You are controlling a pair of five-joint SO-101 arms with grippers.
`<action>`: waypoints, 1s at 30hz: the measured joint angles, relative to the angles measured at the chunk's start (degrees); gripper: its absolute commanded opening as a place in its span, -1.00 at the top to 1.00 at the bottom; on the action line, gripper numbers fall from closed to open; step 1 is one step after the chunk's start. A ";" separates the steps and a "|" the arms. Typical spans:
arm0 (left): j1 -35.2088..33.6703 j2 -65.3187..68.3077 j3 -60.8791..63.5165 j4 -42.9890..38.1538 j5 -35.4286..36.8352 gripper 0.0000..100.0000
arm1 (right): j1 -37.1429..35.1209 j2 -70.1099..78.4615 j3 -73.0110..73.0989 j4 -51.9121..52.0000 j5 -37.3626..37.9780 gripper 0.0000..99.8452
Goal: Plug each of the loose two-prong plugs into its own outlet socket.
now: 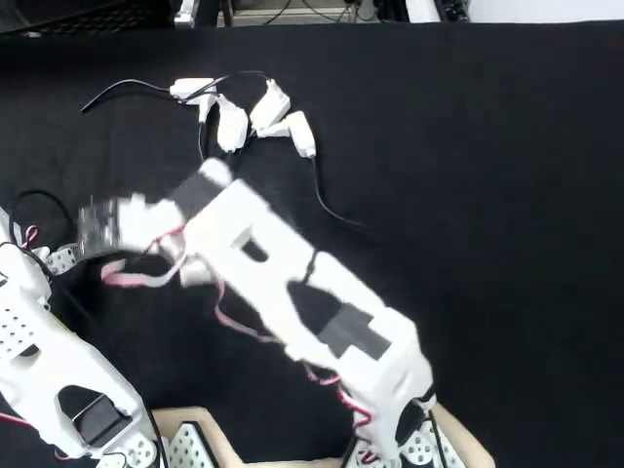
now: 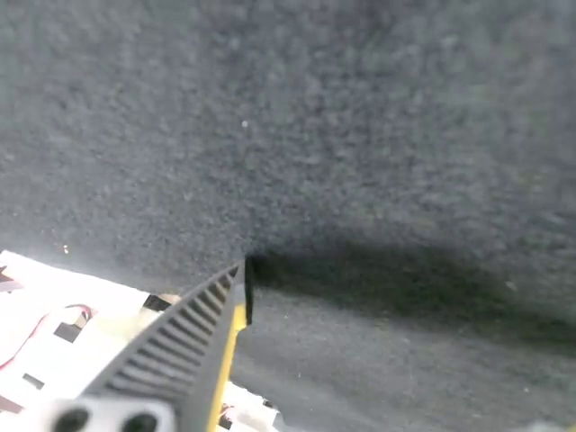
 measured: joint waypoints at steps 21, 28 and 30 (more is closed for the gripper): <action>0.00 0.00 0.00 0.00 0.00 -0.20 | 14.51 32.70 -41.76 -23.82 -9.76 0.97; 0.00 0.00 0.00 0.00 0.00 -0.20 | 16.62 44.57 -49.23 -25.23 -12.48 0.68; 0.00 0.00 0.00 0.00 0.00 -0.20 | 17.23 45.98 -49.32 -25.23 -12.48 0.60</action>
